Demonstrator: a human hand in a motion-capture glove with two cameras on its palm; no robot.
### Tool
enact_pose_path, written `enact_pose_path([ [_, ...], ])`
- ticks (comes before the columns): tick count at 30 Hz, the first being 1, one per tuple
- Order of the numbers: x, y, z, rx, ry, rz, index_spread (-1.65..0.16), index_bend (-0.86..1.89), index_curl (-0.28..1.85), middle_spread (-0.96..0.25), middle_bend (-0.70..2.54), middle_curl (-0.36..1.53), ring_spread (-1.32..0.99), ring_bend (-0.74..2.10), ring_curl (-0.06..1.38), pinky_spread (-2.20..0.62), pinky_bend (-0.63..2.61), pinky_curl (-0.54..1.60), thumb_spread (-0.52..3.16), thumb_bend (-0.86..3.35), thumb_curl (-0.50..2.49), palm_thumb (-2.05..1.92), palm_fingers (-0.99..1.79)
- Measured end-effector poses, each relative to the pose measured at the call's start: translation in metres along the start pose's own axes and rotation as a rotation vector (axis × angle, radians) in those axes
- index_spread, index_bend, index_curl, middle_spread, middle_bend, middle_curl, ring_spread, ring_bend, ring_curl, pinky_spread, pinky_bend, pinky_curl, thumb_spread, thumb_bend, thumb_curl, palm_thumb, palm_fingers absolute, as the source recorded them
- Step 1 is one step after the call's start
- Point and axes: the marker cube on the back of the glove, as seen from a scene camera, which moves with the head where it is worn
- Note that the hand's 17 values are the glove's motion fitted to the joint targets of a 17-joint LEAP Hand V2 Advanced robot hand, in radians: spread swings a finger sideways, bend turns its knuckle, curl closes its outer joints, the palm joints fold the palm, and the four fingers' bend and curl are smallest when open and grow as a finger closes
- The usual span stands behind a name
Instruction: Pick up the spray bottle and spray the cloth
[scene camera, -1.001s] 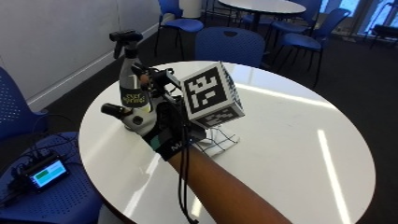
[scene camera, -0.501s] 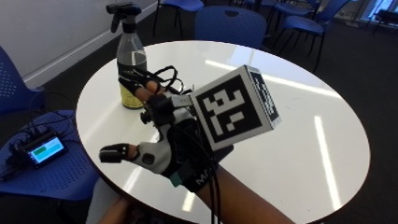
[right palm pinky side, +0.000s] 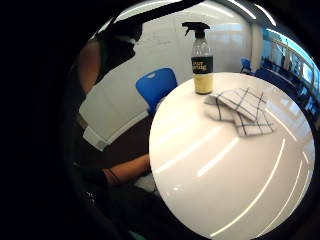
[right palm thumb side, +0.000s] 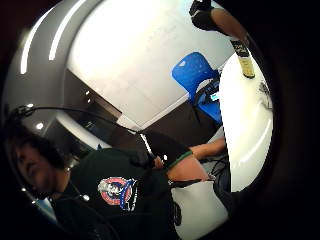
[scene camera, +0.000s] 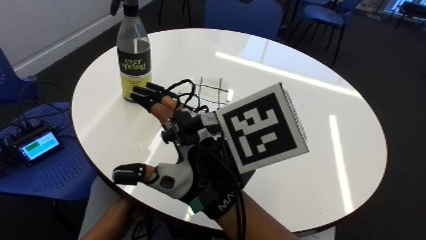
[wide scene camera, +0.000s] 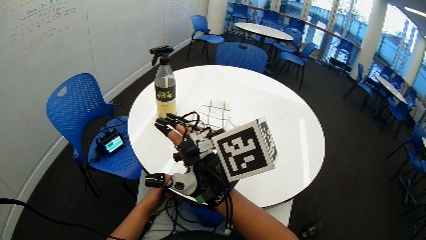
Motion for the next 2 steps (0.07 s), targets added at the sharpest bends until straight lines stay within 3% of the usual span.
enact_pose_path([
  [2, 0.0012, -0.0008, 0.0013, -0.002, -0.004, 0.002, -0.41, 0.16, 0.33, -0.05, 0.17, 0.31, -0.04, 0.25, 0.31, 0.22, 0.21, 0.34, 0.98, -0.02, 0.32, 0.44, 0.58],
])
